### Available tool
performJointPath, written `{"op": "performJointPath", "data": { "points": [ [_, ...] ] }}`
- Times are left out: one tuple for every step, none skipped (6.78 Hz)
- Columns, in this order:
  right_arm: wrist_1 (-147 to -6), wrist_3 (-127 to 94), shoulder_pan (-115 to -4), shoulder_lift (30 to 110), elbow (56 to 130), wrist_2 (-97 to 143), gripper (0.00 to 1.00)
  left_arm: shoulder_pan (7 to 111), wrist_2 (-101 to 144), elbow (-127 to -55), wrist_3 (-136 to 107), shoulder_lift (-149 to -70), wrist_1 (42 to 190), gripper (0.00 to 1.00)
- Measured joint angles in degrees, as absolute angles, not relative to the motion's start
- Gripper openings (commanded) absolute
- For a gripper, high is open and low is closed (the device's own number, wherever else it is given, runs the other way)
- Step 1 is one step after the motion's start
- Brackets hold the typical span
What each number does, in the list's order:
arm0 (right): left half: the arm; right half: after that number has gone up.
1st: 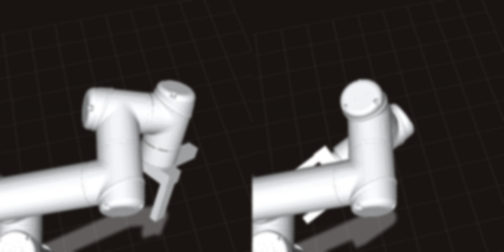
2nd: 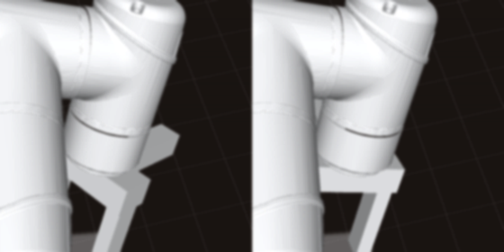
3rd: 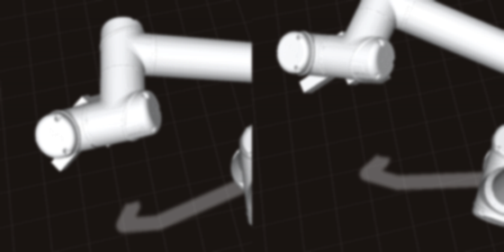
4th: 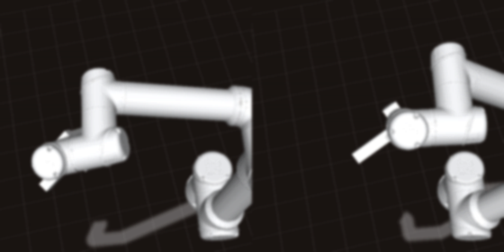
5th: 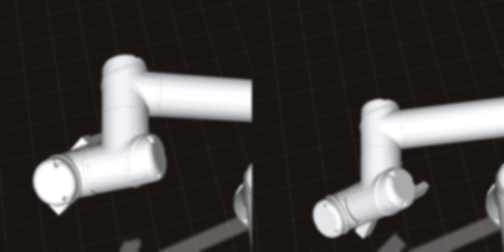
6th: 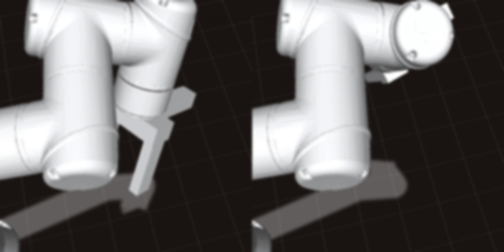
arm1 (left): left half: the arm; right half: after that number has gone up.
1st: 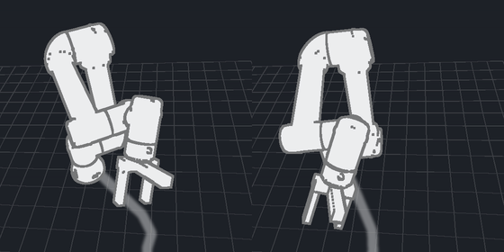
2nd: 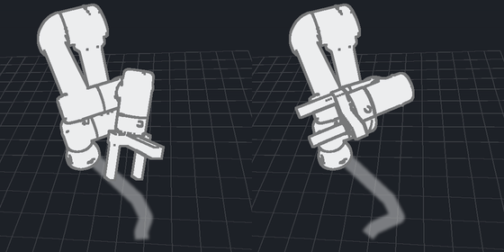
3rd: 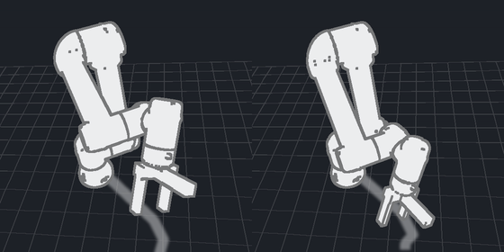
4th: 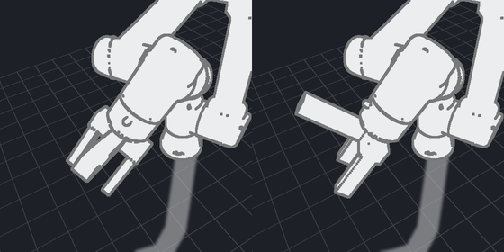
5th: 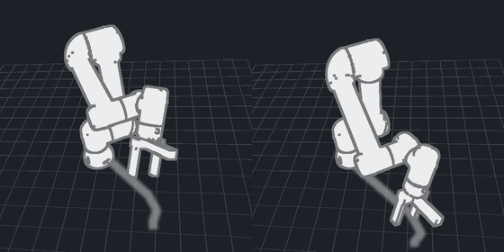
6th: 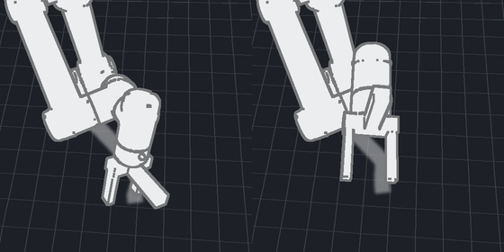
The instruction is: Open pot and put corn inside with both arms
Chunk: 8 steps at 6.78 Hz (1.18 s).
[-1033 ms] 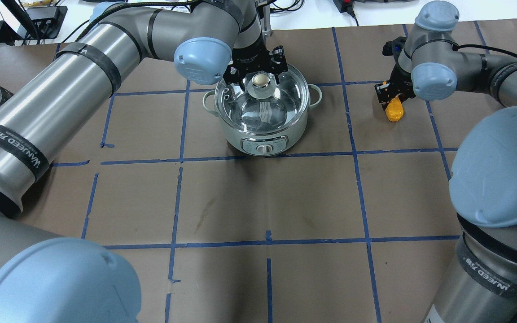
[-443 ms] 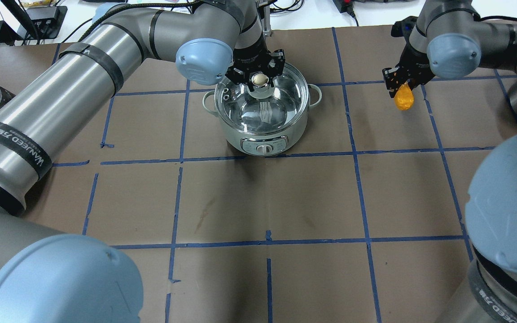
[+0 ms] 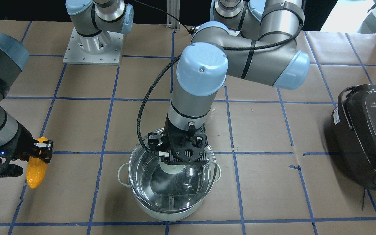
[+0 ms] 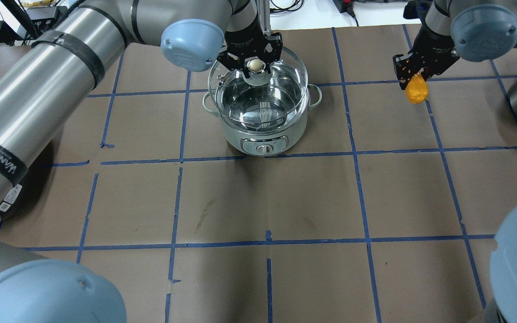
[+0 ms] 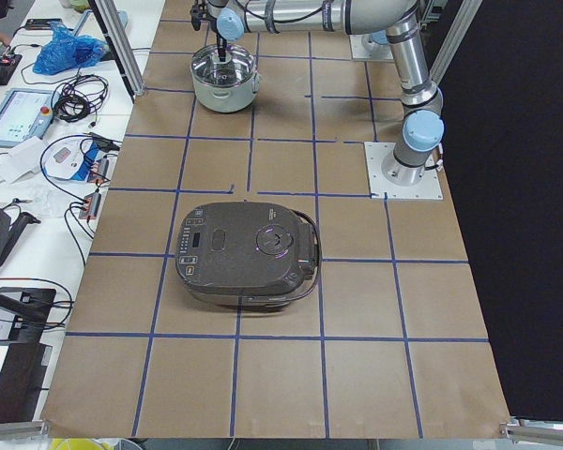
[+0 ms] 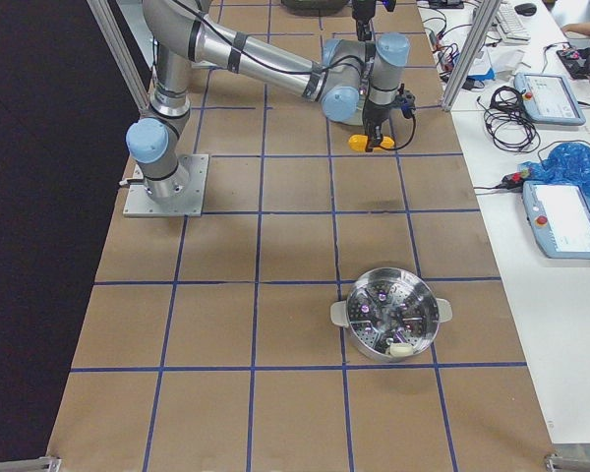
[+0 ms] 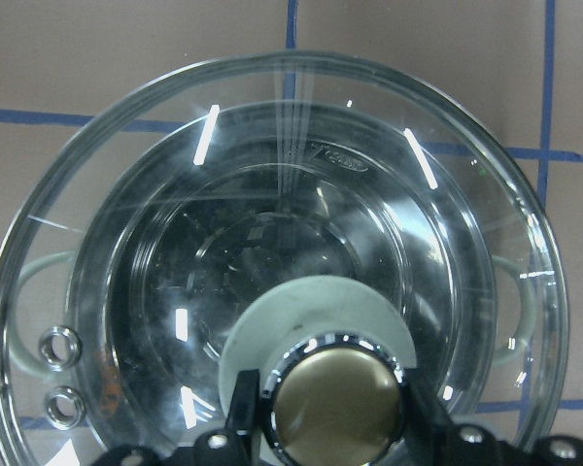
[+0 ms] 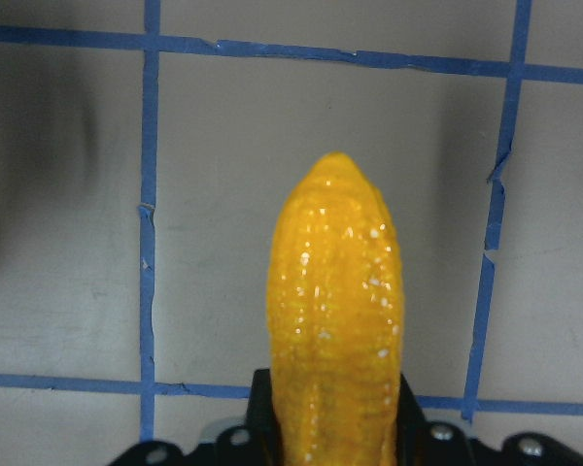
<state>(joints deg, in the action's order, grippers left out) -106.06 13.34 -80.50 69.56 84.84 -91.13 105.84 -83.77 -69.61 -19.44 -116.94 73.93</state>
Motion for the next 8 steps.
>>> {"op": "performJointPath", "data": {
  "points": [
    [-105.72,11.68,-82.19,70.34,84.37,-91.19,0.1,103.2,-83.83,-69.22,-15.77,-114.57,77.53,0.02],
    [-105.63,8.54,-86.61,70.01,82.17,-91.43,0.1,98.11,-83.8,-69.81,-9.75,-112.73,80.0,0.02],
    [-105.75,4.29,-92.24,67.99,78.86,-91.42,0.1,91.97,-83.72,-71.14,-1.49,-111.62,81.32,0.02],
    [-106.47,-1.87,-97.68,64.6,75.22,-91.12,0.1,85.72,-83.51,-73.14,6.95,-110.95,81.83,0.02],
    [-107.75,-8.54,-102.74,60.45,71.25,-91.13,0.1,80.49,-83.27,-75.93,13.71,-110.76,81.47,0.02],
    [-109.74,-12.12,-106.76,56.35,68.5,-91.41,0.12,77.6,-83.11,-79.47,17.12,-111.23,78.66,0.02],
    [-112.08,-13.5,-108.82,53.45,67.46,-91.46,0.19,76.55,-83.01,-83.34,17.73,-112.24,73.07,0.02],
    [-113.29,-13.95,-109.6,51.76,67.55,-91.49,0.2,76.26,-82.91,-87.03,17.25,-113.53,66.64,0.02]
  ]
}}
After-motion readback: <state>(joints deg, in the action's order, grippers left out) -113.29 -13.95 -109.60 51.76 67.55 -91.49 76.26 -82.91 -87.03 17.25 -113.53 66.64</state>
